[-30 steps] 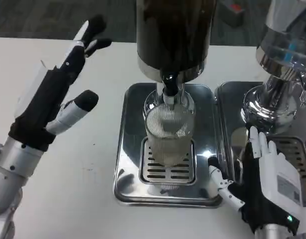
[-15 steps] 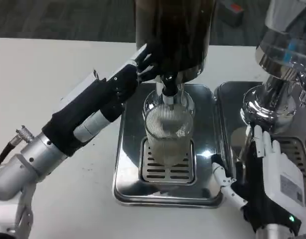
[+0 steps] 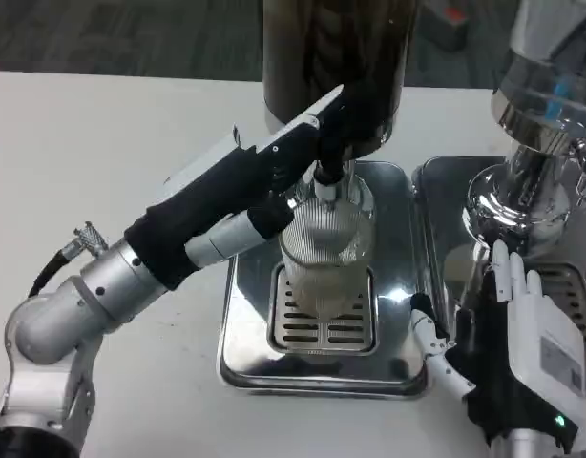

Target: Grasp the cup under the faucet to collect the drink, then remove the cup.

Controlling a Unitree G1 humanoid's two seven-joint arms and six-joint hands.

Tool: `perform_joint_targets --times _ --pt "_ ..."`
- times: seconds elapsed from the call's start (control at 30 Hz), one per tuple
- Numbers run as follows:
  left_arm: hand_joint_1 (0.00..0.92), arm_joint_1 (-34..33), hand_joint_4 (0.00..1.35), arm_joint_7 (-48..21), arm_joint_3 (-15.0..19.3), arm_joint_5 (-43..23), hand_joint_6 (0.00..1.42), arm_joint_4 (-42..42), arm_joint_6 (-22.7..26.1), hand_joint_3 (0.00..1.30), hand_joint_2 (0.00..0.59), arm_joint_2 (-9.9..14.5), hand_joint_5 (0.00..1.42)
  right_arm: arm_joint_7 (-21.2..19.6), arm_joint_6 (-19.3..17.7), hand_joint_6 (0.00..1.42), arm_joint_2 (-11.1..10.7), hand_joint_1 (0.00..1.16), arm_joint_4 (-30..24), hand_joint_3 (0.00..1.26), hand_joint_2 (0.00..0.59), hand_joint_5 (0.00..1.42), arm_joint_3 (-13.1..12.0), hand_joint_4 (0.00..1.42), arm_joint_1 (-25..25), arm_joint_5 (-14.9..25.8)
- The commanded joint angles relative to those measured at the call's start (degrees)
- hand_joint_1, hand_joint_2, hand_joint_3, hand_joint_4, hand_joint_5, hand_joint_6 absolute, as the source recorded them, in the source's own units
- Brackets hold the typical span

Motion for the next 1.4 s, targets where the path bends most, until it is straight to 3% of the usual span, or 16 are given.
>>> perform_joint_targets --times 0.03,0.7,0.93,1.17,1.33,1.4 --pt "0.0 -0.29 0.0 0.28 -0.58 4.02 0.05 -2.16 -2.67 0.05 0.084 0.23 0.1 -0.95 -0.3 0.03 0.37 0.31 0.39 0.0 0.328 0.0 -0.14 0.0 0.38 0.67" --pt "0.0 -0.68 0.0 14.38 -3.09 25.59 0.07 -3.05 -14.96 0.09 0.098 5.58 0.12 -0.58 -0.08 0.03 0.43 0.31 -0.07 0.0 0.337 0.0 -0.3 0.0 0.63 1.55" --pt "0.0 -1.3 0.0 20.68 -4.69 32.85 0.07 -3.89 -16.78 0.1 0.1 7.04 0.11 -0.53 -0.16 0.03 0.55 0.31 0.12 0.0 0.341 0.0 -0.58 0.0 0.47 2.29" --pt "0.0 -1.12 0.0 24.13 -6.68 34.99 0.07 -4.38 -16.93 0.1 0.104 7.94 0.11 -0.64 -0.11 0.03 0.52 0.32 -0.22 0.0 0.342 0.0 -0.59 0.0 0.67 2.45" --pt "0.0 -0.99 0.0 25.6 -7.79 35.13 0.07 -4.53 -16.89 0.11 0.106 8.64 0.1 -0.19 -2.18 0.03 0.37 0.32 -0.67 0.0 0.341 0.0 -1.14 0.0 0.95 5.1" --pt "0.0 -0.95 0.0 26.12 -8.05 35.21 0.07 -4.41 -16.87 0.11 0.108 8.82 0.1 -0.06 -5.49 0.03 0.29 0.38 -0.02 0.0 0.328 0.0 -2.43 0.0 1.05 9.08"
